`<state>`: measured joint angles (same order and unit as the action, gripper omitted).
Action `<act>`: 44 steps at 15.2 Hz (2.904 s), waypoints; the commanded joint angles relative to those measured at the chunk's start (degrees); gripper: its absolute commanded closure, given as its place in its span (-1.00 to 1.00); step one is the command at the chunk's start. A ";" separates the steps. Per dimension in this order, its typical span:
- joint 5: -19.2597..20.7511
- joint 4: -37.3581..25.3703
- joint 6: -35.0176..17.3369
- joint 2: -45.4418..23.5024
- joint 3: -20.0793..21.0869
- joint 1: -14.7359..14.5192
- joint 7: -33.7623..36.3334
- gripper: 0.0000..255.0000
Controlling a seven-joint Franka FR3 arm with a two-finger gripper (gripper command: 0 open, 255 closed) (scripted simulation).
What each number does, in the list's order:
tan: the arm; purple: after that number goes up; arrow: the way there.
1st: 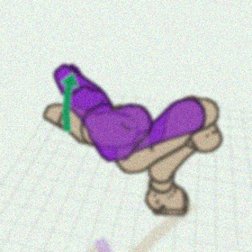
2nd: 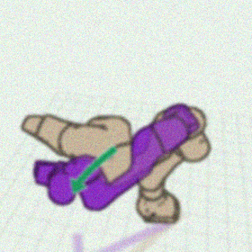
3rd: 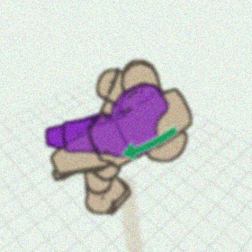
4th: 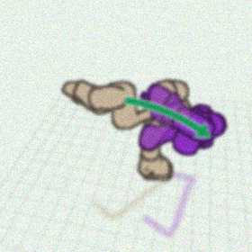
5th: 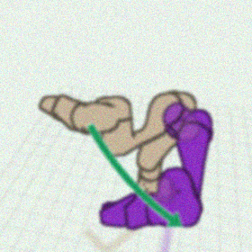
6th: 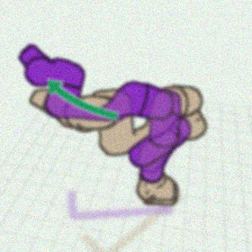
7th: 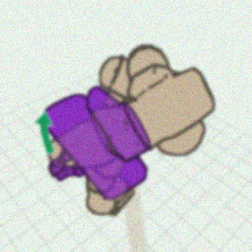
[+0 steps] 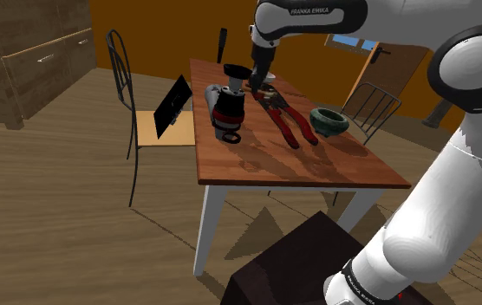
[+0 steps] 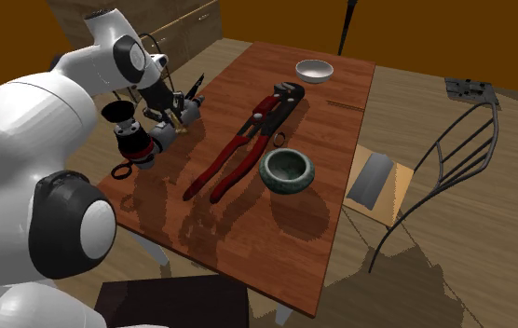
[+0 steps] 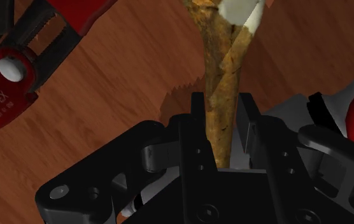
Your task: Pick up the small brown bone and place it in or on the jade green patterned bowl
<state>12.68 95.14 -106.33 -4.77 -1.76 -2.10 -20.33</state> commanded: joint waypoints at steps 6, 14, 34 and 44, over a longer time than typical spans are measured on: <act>-0.44 -1.12 2.37 1.78 -1.01 1.23 -2.89 1.00; -1.19 6.03 -0.81 7.76 -6.03 6.22 -12.64 1.00; -6.08 5.45 -5.07 7.00 -20.97 18.13 -40.37 1.00; -5.73 13.08 -12.73 6.95 -21.09 18.25 -39.64 1.00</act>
<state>6.95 107.57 -118.23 2.35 -22.89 16.19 -60.13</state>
